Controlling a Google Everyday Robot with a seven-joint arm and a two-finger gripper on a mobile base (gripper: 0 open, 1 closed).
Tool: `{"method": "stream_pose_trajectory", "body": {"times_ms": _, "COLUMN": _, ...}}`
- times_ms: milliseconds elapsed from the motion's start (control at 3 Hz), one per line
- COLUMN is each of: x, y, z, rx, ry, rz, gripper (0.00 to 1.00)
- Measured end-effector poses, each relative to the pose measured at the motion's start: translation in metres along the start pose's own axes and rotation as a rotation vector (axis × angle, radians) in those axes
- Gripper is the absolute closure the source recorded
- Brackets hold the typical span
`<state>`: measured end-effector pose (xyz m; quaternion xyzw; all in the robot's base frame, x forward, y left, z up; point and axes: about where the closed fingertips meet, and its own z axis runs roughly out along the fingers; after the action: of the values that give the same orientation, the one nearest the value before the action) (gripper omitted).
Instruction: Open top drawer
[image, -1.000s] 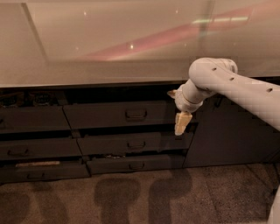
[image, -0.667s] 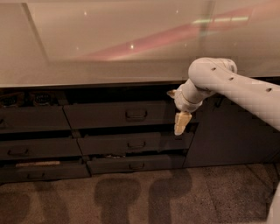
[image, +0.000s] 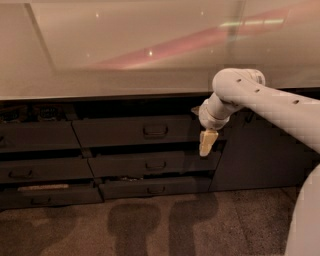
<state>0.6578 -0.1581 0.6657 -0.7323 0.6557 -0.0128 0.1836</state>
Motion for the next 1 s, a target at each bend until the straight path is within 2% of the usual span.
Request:
{"method": "stream_pose_trajectory", "body": {"times_ms": 333, "x": 0.021, "y": -0.0038, "z": 0.0259, "rx": -0.048, "ry": 0.006, "rz": 0.041, "gripper": 0.0}}
{"method": "stream_pose_trajectory", "body": {"times_ms": 667, "x": 0.021, "y": -0.0038, "z": 0.0259, "rx": -0.048, "ry": 0.006, "rz": 0.041, "gripper": 0.0}}
{"method": "stream_pose_trajectory", "body": {"times_ms": 1000, "x": 0.021, "y": -0.0038, "z": 0.0259, "rx": -0.048, "ry": 0.006, "rz": 0.041, "gripper": 0.19}}
